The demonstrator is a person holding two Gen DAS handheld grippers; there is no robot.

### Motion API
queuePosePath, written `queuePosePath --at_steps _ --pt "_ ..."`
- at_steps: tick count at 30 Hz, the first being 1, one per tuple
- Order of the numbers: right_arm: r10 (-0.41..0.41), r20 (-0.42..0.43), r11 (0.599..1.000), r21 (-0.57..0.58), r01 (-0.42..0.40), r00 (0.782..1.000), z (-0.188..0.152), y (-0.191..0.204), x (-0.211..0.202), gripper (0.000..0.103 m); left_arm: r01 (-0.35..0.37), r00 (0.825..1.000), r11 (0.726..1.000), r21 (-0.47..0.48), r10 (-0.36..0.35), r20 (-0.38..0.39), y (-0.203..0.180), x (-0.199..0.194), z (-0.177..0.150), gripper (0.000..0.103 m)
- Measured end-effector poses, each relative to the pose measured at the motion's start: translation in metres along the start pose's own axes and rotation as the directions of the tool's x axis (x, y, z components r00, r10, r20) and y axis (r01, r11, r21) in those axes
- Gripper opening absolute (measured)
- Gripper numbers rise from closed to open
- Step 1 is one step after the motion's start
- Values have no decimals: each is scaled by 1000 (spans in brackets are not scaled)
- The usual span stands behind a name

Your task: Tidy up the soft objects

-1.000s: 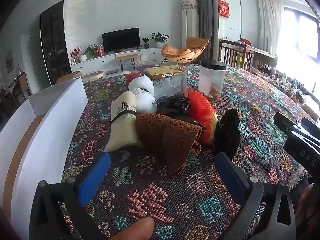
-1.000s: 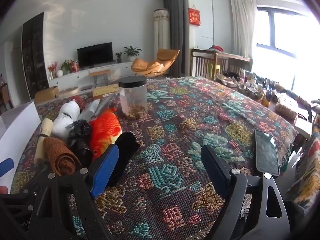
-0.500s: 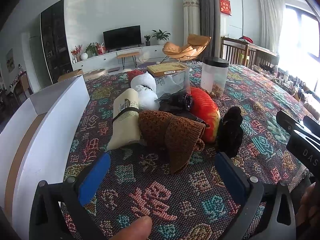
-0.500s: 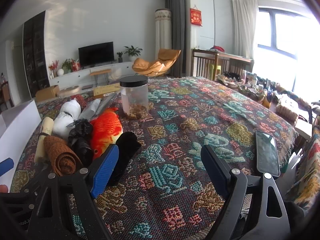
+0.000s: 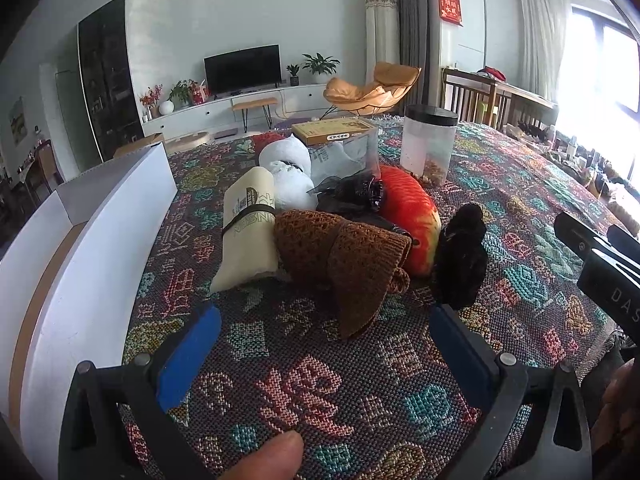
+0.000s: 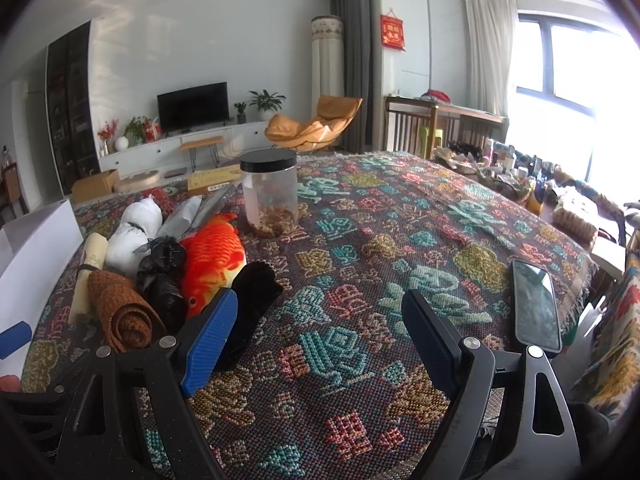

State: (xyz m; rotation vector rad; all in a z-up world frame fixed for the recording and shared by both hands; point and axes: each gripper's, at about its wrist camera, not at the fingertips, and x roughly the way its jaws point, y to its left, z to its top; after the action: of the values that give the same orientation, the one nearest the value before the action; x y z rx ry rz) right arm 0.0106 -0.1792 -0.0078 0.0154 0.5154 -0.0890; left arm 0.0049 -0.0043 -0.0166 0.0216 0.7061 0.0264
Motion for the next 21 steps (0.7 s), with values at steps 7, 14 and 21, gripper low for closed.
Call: queuePosePath --at_steps 7,14,21 --pt "1 0 1000 2 -1 1000 -1 2 1 87 -3 1000 1000 3 3 -11 0 2 -2 103" --pt "2 -2 1000 3 -2 1000 -1 1 1 87 -2 1000 1000 5 2 -17 0 1 -3 103" --pt "3 -3 1000 5 -3 1000 -1 0 1 87 -1 1000 1000 10 1 -28 -2 4 -4 103"
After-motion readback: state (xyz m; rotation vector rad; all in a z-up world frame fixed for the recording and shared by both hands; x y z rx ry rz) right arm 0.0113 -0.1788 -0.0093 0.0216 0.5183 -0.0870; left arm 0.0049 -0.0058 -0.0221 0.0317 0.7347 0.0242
